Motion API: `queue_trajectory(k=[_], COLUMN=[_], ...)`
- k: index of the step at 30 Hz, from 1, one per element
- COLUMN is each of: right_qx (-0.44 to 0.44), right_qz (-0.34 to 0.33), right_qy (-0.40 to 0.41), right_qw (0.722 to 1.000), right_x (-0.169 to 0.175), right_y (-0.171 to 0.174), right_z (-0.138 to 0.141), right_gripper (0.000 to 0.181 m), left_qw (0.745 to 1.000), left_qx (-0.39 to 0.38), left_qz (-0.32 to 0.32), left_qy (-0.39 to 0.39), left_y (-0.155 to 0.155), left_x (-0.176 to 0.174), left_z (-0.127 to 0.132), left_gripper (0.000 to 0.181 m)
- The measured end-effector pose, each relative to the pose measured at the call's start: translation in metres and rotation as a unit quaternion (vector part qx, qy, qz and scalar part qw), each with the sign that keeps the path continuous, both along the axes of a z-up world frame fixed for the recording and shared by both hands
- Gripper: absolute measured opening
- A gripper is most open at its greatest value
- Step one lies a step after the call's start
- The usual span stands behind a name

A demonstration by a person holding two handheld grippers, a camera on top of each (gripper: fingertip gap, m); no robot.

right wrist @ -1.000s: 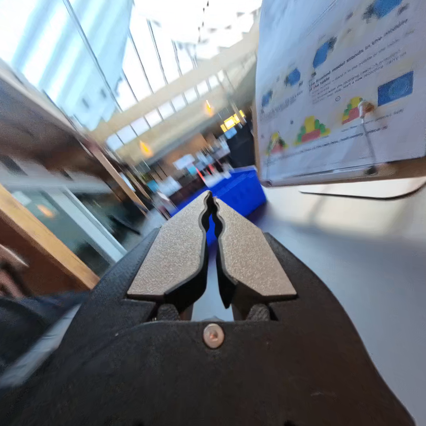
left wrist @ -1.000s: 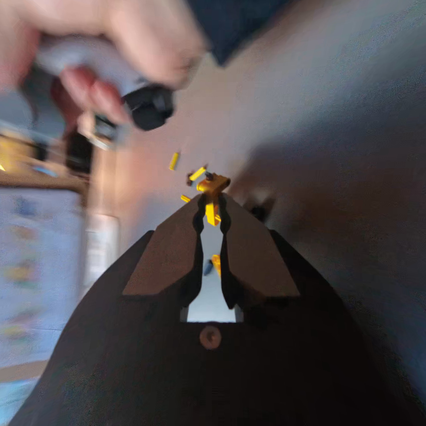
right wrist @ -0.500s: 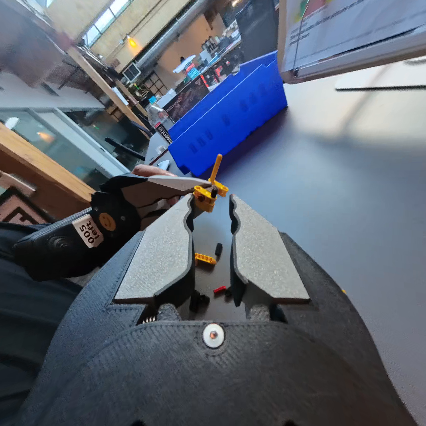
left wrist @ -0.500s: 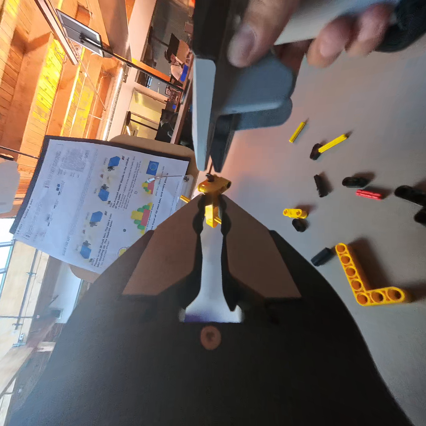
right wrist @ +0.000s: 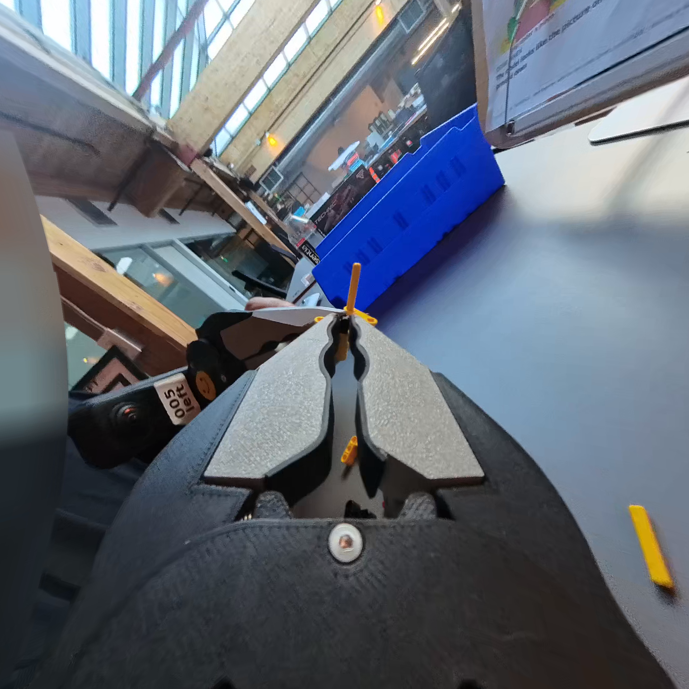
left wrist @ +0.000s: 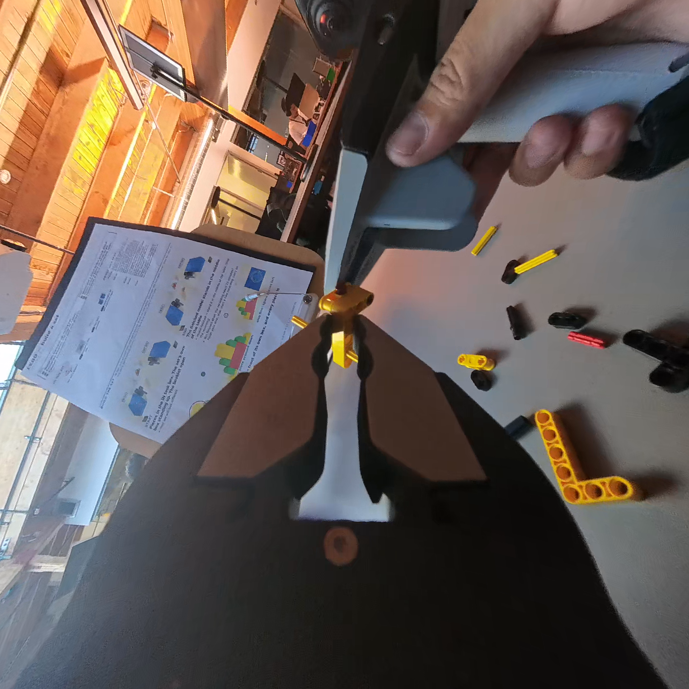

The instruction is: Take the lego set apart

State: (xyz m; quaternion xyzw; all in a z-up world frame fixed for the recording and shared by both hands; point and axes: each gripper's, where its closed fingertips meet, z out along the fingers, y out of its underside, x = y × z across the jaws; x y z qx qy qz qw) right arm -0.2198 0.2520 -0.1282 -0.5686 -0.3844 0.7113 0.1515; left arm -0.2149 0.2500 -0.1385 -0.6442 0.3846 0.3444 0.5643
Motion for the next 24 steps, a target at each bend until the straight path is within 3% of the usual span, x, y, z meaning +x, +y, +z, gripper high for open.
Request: queue_trajectory(k=[5, 8, 12, 19, 24], right_qx=[-0.069, -0.06, -0.051, -0.108, -0.112], right_qz=[-0.017, -0.022, -0.027, -0.006, -0.004], right_qy=[0.007, -0.001, -0.002, 0.01, 0.018], right_qw=[0.997, 0.998, 0.998, 0.994, 0.993], right_x=[-0.0032, -0.0022, -0.0012, -0.0012, 0.0], right_y=[0.0015, 0.0023, 0.0026, 0.0006, -0.0002], right_z=[-0.0039, -0.0043, -0.004, -0.0019, 0.0014], right_gripper=[0.0, 0.0, 0.001, 0.001, 0.001], left_qw=[1.0, 1.0, 0.997, 0.99, 0.994], left_qx=[-0.013, -0.013, -0.03, -0.047, -0.028], left_qz=[0.019, 0.02, 0.012, 0.003, 0.003], left_qy=[-0.012, -0.014, -0.064, -0.131, -0.102], left_y=[0.001, 0.0014, 0.0023, 0.0012, 0.0011], left_x=[-0.0049, -0.004, -0.0029, -0.0009, -0.0017], left_z=[-0.0029, -0.0034, -0.0049, -0.004, -0.0003], left_gripper=[0.007, 0.007, 0.007, 0.008, 0.008])
